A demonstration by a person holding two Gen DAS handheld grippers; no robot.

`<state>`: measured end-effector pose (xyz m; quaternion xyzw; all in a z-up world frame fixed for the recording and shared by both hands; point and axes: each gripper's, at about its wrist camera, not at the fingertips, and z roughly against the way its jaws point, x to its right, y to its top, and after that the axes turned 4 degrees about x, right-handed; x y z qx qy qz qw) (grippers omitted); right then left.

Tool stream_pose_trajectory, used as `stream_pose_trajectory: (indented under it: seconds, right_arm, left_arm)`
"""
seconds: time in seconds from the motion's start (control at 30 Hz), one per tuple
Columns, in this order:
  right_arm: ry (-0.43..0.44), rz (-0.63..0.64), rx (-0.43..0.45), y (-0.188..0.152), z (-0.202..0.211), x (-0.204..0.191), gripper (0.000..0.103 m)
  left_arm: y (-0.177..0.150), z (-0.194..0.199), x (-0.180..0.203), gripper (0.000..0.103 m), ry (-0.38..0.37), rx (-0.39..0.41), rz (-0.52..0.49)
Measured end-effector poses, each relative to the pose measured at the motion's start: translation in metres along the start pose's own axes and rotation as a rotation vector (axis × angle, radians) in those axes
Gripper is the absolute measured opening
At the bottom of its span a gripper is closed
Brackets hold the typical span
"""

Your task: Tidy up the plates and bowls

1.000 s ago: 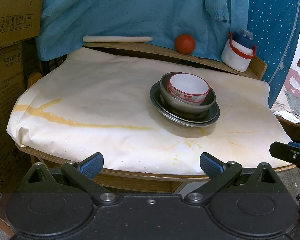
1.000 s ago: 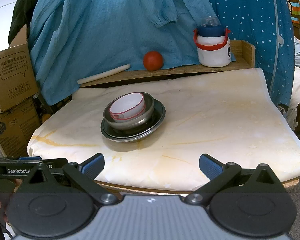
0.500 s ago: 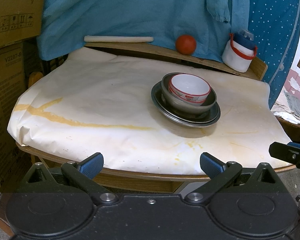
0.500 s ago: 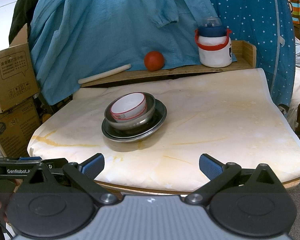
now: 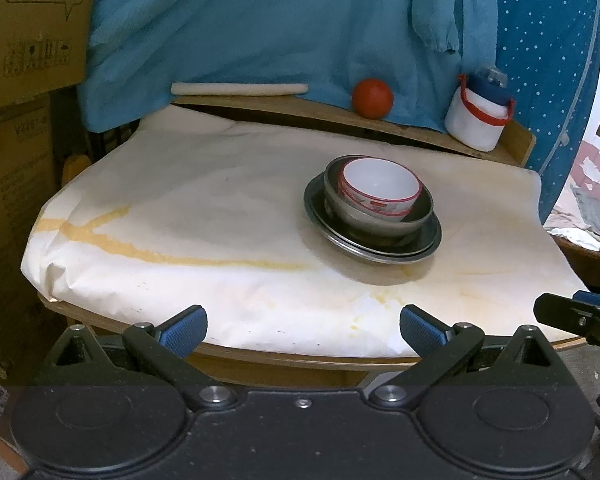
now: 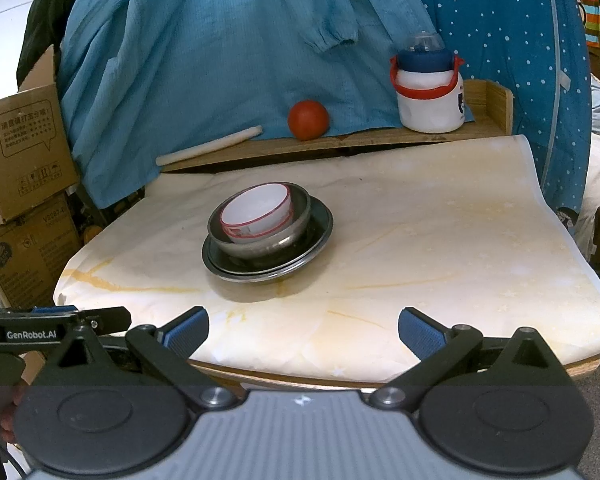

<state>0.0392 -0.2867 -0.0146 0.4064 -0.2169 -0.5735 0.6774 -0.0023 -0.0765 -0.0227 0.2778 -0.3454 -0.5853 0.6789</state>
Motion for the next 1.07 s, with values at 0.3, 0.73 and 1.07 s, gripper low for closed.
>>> stream_pose_trajectory:
  seconds: [0.3,0.73,1.07]
  right_arm:
    - [-0.001,-0.002,-0.005,0.000,-0.001,0.001,0.103]
    - [-0.002,-0.004,-0.013,0.001,-0.007,0.006,0.103]
    - [-0.003,-0.013,-0.036,0.003,-0.016,0.014,0.103]
  left_arm:
    - [0.001,-0.001,0.001,0.102,-0.015,-0.012,0.001]
    - [0.004,-0.005,0.007,0.102,-0.003,-0.006,-0.020]
    - [0.007,-0.013,0.011,0.102,0.033,-0.010,-0.049]
